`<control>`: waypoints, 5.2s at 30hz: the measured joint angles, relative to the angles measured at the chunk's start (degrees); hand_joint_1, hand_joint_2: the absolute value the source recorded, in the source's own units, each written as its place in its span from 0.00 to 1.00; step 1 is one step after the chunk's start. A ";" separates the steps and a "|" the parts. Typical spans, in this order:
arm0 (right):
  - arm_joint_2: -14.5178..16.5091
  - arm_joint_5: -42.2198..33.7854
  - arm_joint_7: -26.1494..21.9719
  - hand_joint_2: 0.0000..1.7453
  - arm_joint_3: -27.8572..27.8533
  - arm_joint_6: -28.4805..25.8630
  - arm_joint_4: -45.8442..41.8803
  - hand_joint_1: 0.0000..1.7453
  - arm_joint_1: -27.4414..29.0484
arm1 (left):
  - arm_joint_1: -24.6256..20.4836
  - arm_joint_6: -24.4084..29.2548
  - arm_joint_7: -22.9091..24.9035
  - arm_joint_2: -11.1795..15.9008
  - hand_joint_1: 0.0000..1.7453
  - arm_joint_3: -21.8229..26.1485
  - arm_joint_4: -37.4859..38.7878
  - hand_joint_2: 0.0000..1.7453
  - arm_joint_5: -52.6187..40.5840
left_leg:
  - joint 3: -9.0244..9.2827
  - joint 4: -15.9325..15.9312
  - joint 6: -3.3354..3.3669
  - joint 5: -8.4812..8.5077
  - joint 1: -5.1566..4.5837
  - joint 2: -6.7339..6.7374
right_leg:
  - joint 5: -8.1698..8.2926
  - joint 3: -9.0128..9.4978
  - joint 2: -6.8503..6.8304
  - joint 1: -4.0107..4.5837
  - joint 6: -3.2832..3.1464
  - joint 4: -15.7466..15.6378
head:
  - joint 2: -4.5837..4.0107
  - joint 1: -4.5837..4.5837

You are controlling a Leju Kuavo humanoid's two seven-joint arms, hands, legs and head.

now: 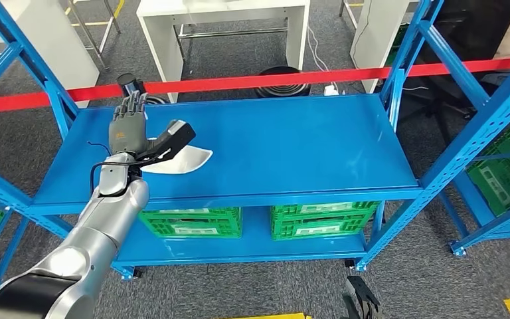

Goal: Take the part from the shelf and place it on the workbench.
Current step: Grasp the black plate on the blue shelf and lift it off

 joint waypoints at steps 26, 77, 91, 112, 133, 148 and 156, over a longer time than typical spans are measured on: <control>0.02 -0.92 0.53 0.00 -0.07 -0.41 0.00 0.00 -0.12 | -3.10 -18.29 -5.12 6.89 0.00 -9.72 -0.03 0.00 1.26 | 4.26 -13.25 1.87 8.93 -0.61 -0.43 | -2.06 2.07 0.11 0.11 1.70 -0.37 | 0.00 -0.58; 0.26 -2.24 -0.15 0.00 -1.74 -0.86 0.00 0.00 0.20 | -5.99 -20.83 -14.20 21.45 0.00 -15.61 -1.97 0.00 15.95 | 4.26 -13.27 1.72 9.00 -0.52 -0.34 | -2.15 1.93 0.15 0.12 1.55 -0.09 | 0.00 -0.58; 0.26 -2.20 -0.15 0.00 -1.76 -0.55 0.00 0.00 0.20 | -5.19 -19.90 -13.59 21.34 0.00 -15.64 -2.57 0.00 19.57 | 4.27 -13.27 1.72 9.00 -0.52 -0.32 | -2.16 1.89 0.16 0.12 1.55 -0.09 | 0.00 -0.58; 0.26 -2.24 -0.17 0.00 -2.06 -0.62 0.00 0.00 0.20 | -4.95 -20.00 -13.10 20.94 0.00 -17.16 -2.87 0.00 23.86 | 4.27 -13.27 1.72 9.00 -0.51 -0.31 | -2.16 1.89 0.16 0.12 1.55 -0.09 | 0.00 -0.58; 0.20 -1.81 -0.22 0.00 -2.23 -0.62 0.00 0.00 0.07 | -5.15 -20.04 -13.04 20.46 0.00 -18.32 -3.23 0.00 24.99 | 4.61 -13.67 3.32 8.98 -0.33 0.20 | -8.93 -4.84 -0.13 -0.35 3.25 13.56 | 0.00 -0.34; 0.22 -1.87 -0.03 0.00 -2.37 -0.81 0.00 0.00 -0.04 | -5.18 -20.07 -12.97 19.86 0.00 -18.97 -3.34 0.00 25.10 | 3.37 -10.62 0.63 7.29 -0.12 0.09 | -1.71 -0.71 -0.16 -0.66 1.62 2.31 | 0.00 -0.73; 0.24 -2.19 0.03 0.00 -2.71 -0.96 0.00 0.00 -0.03 | -5.54 -20.07 -12.81 19.47 0.00 -20.24 -3.27 0.00 25.56 | 5.92 -11.65 0.48 6.14 -0.33 0.19 | -0.61 -1.71 -0.15 -0.35 0.93 2.28 | 0.00 -1.70</control>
